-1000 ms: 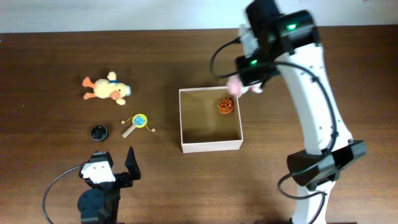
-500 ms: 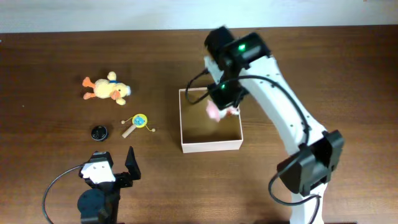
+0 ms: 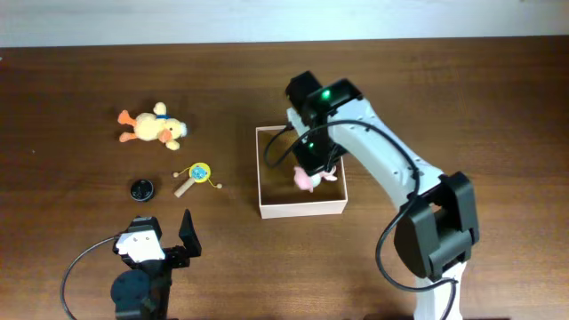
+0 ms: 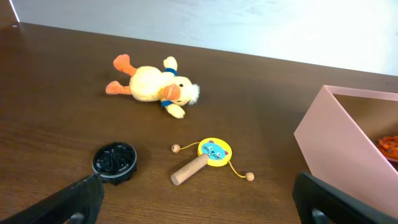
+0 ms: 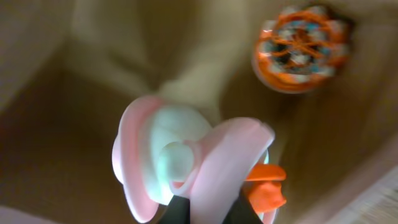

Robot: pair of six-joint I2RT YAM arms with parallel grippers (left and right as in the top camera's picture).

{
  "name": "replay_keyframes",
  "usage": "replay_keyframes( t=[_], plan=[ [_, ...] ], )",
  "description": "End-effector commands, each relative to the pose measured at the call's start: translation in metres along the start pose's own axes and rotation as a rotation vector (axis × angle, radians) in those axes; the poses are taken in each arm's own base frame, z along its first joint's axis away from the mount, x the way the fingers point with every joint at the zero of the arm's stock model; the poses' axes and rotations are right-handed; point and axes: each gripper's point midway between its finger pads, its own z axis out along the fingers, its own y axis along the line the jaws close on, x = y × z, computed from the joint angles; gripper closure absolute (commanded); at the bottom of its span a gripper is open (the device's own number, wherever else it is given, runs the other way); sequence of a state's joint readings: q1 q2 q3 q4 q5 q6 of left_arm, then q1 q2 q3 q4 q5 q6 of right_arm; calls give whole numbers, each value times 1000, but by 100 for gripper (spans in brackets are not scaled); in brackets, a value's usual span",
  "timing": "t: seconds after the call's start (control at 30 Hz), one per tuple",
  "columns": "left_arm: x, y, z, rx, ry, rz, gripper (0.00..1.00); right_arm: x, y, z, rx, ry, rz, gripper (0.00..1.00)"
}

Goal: Pack container
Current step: 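Lift the pink pig and carry it over the box, then lower the pig into the box and open the right gripper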

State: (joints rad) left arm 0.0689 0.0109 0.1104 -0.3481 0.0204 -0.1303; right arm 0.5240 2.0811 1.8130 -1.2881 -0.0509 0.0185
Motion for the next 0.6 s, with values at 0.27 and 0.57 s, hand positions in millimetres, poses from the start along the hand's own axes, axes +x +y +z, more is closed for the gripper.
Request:
replay_keyframes(
  t=[0.27,0.57],
  plan=[
    [1,-1,0,7,0,14,1,7,56,18,-12,-5,-115,96],
    [1,-1,0,7,0,14,1,32,57,61,-5,58,-84,96]
  ],
)
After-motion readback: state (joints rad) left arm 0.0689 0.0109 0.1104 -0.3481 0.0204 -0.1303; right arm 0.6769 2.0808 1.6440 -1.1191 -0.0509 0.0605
